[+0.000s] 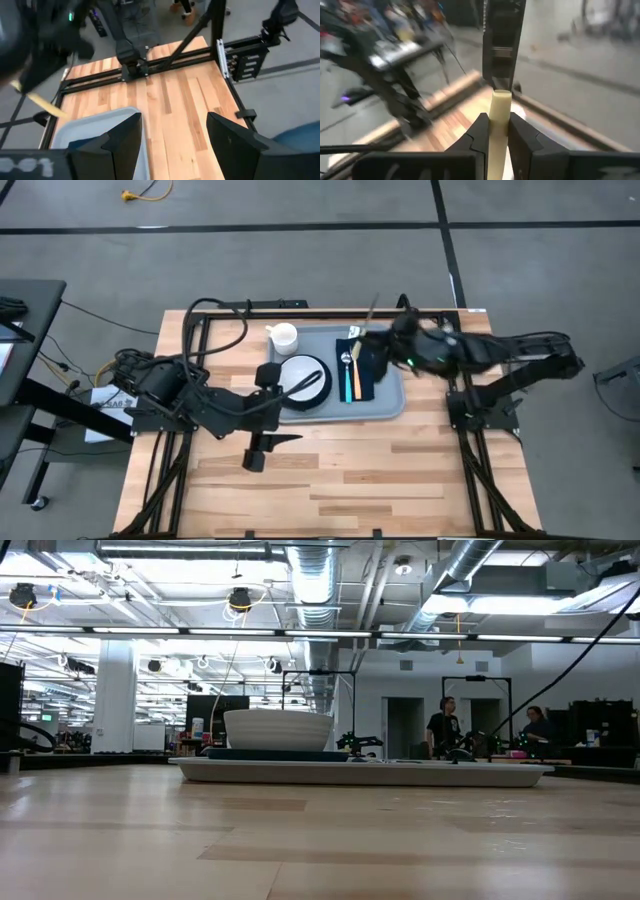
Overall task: Set up tray
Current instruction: Put the yellow knife on top of the black napkin on the gray tray
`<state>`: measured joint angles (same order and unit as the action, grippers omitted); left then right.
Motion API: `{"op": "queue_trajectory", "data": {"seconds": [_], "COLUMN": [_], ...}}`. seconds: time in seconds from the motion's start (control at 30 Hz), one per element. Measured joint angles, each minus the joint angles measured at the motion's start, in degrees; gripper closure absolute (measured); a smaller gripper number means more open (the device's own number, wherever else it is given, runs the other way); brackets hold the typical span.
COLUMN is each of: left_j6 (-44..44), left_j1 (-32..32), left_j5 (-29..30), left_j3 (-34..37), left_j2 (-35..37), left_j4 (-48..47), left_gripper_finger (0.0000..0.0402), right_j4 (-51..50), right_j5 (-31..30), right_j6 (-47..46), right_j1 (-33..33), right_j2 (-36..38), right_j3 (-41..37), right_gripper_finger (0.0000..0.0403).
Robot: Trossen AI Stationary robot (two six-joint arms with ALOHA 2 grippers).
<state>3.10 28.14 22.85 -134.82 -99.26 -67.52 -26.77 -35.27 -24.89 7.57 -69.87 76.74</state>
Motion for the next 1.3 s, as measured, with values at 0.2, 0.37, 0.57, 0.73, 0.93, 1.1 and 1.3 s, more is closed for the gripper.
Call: {"op": "queue_trajectory", "data": {"seconds": [0.2, 0.37, 0.57, 0.73, 0.93, 1.1, 1.3], "left_j6": [2.4, 4.3, 6.2, 9.1, 13.1, 10.9, 8.7], "left_j1": [0.0, -0.4, -0.5, -0.5, -0.5, -0.5, -3.1], "left_j5": [3.4, 5.9, 6.4, 7.0, 13.0, 14.6, 13.5], "left_j3": [0.0, 0.0, 0.0, 0.0, 0.9, 12.0, 41.8], "left_j2": [1.2, 3.0, 5.2, 7.7, 12.1, 19.0, 34.7], "left_j4": [-0.8, -1.2, -2.5, -8.8, -14.4, -8.0, 10.1], "left_gripper_finger": [0.0187, 0.0187, 0.0187, 0.0188, 0.0189, 0.0189, 0.0189], "right_j4": [-7.9, -15.9, -26.1, -24.0, -21.5, -22.0, -22.7], "right_j5": [13.7, 25.8, 28.1, 34.1, 39.6, 41.1, 41.4], "right_j6": [-7.1, -13.2, -15.8, -16.3, -15.5, -15.1, -15.2], "right_j1": [-12.9, -22.2, -27.5, -29.1, -30.6, -31.4, -31.0], "right_j2": [-5.3, -11.1, -18.1, -25.1, -31.5, -32.1, -29.7], "right_j3": [0.0, 0.0, -0.1, -0.1, -0.1, -0.2, -0.1], "right_gripper_finger": [0.0373, 0.0373, 0.0373, 0.0373, 0.0373, 0.0373, 0.0373]}}
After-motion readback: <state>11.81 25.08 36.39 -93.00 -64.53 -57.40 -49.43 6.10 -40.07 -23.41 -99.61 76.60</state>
